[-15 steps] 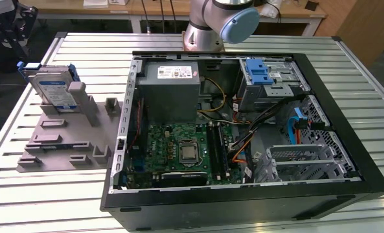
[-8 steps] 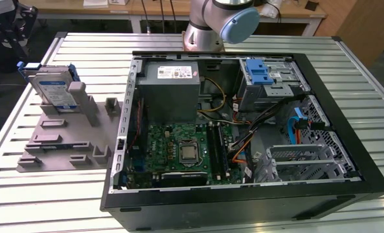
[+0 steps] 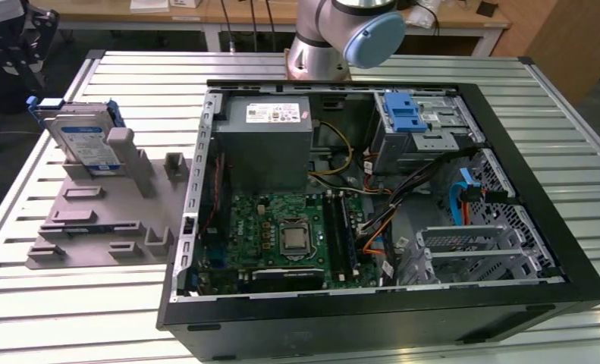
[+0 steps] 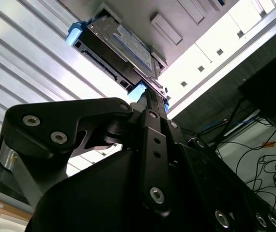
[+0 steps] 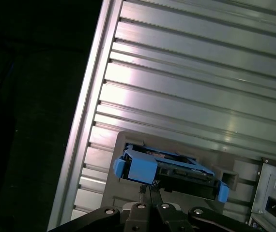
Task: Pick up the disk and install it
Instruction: 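Pick up the disk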
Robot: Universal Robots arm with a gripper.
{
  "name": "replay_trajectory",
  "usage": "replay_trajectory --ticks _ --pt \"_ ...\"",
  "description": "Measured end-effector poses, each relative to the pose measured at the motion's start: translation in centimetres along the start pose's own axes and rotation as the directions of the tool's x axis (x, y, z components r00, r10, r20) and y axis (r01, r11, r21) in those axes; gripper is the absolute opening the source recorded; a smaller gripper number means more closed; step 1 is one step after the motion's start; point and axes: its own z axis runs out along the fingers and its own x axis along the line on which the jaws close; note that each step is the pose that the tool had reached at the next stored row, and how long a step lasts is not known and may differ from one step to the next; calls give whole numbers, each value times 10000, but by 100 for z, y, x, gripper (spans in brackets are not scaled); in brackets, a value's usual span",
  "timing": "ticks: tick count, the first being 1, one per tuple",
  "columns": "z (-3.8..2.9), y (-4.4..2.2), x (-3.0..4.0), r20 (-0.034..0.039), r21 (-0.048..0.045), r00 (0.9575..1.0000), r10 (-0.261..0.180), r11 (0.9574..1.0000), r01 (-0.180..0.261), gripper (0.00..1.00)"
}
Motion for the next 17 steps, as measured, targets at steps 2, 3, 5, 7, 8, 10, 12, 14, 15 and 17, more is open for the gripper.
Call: replay_trajectory --ticks 2,3,5,7,8,10,12,14,15,17 --pt "1 0 0 -5 0 9996 -275 9996 275 11" --pt "1 0 0 -8 -1 9990 -443 9990 443 11" --pt "2 0 0 -15 -2 9969 -781 9969 781 11" --pt "1 0 0 -22 -2 9942 -1072 9942 1072 11" --pt "1 0 0 -25 -3 9927 -1203 9927 1203 11" --pt "2 0 0 -29 -4 9897 -1429 9897 1429 11" --pt "2 0 0 -33 -6 9864 -1645 9864 1645 11" --pt "1 0 0 -39 -7 9826 -1856 9826 1856 11" --pt "1 0 0 -40 -7 9808 -1951 9808 1951 11" --pt "2 0 0 -43 -8 9770 -2132 9770 2132 11"
